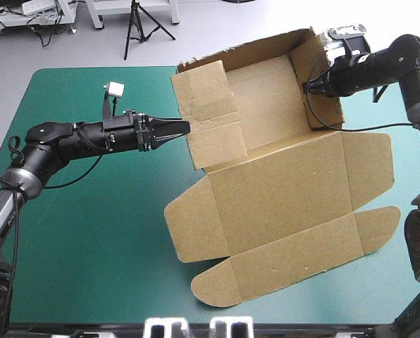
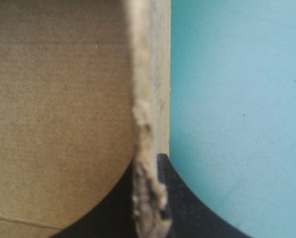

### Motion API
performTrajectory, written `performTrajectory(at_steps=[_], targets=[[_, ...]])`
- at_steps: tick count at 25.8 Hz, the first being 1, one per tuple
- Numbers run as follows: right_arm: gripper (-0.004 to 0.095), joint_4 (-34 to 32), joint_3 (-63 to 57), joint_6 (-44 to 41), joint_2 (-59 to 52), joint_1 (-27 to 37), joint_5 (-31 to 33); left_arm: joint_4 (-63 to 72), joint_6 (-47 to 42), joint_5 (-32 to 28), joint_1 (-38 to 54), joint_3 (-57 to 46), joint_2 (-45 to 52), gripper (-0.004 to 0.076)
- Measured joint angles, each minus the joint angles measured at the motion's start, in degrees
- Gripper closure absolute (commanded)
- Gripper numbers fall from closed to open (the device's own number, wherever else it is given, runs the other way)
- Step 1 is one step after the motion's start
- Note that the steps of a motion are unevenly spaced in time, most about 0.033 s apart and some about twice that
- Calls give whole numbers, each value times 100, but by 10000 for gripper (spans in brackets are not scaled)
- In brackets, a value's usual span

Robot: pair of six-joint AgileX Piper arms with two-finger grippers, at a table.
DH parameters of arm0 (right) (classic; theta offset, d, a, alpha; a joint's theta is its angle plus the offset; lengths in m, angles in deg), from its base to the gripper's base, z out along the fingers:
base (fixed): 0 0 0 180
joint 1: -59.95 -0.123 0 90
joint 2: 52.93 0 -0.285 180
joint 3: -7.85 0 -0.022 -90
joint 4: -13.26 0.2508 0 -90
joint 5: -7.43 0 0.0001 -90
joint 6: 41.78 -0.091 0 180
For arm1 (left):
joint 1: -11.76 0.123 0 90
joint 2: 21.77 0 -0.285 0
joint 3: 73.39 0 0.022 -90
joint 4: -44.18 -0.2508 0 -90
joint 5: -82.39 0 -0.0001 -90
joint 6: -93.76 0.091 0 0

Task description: Fold the box

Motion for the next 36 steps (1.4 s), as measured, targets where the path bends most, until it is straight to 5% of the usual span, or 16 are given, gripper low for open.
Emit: performTrajectory(at_steps=[6,14,18,28,32,34,35,36], targets=[[926,-117,0,-95,0,-169,-146,-1119,-569,-274,-232,524,2,274],[926,-908,0,-738,7,-719,-619,-3491,-2601,-1814,-986,1464,2,282],[925,-829,0,-895,16,-916,-773,-5157,-4122,-2326,-1244,1683,2,282],[925,-334,0,-816,21,-947,-785,-6110,-5554,-2837,-1297,1694,-123,295],[926,-250,0,-748,21,-954,-790,-6468,-6047,-2944,-1326,1694,-329,430],[925,-334,-13,-748,21,-954,-785,-6499,-6091,-3047,-1357,1694,-388,566],[925,-393,-13,-748,21,-954,-779,-6520,-6091,-3089,-1383,1694,-388,705],[925,-544,-17,-748,21,-948,-749,-6648,-6052,-3163,-1469,1694,-395,729]])
